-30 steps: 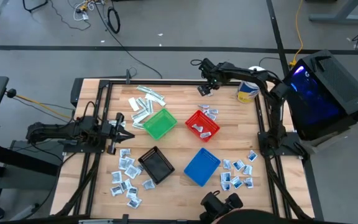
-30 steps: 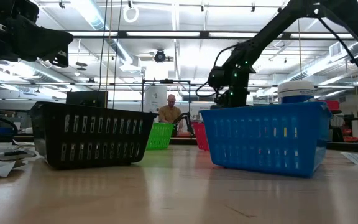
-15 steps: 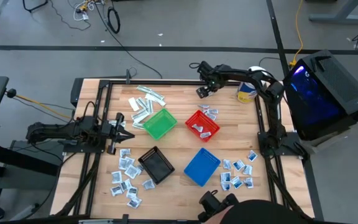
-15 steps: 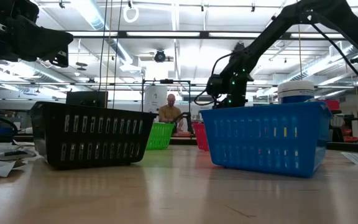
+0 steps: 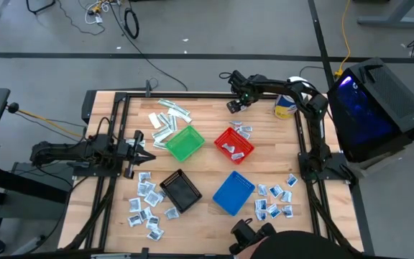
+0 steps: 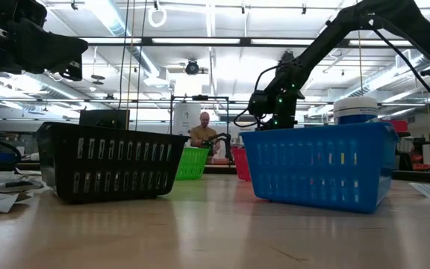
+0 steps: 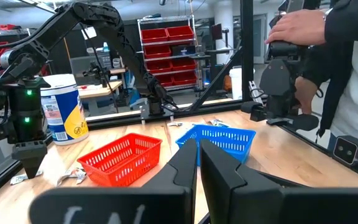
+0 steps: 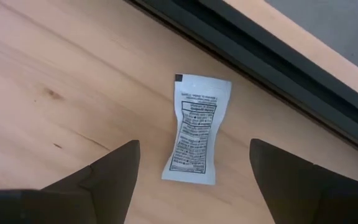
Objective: Pick & Place First Aid Supplies
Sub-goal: Put the orange ointment pack into the red bin
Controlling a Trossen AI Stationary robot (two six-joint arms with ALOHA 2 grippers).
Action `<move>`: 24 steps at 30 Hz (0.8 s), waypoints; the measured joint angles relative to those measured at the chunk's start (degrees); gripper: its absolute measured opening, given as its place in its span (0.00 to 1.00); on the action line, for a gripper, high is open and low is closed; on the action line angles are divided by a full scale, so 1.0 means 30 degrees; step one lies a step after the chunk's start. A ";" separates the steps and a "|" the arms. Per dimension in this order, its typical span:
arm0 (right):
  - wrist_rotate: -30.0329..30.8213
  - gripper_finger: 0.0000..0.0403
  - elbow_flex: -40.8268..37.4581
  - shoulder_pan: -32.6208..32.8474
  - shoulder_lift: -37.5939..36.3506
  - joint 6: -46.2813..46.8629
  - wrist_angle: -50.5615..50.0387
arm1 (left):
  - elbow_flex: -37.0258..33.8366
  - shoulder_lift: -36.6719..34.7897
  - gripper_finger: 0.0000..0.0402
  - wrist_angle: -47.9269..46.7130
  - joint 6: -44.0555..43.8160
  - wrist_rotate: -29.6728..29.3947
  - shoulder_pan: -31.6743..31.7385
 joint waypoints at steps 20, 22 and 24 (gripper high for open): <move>-0.0054 0.76 0.0000 -0.0086 0.0044 0.0404 0.0301 | 0.0002 0.0007 0.06 -0.0001 0.0000 0.0000 0.0004; -0.0046 0.76 0.0000 -0.0075 0.0044 0.0403 0.0354 | 0.0005 0.0007 0.06 -0.0001 0.0000 0.0000 0.0005; -0.0047 0.76 0.0000 0.0009 0.0042 0.0489 0.0279 | 0.0007 0.0000 0.06 -0.0001 0.0000 0.0000 0.0006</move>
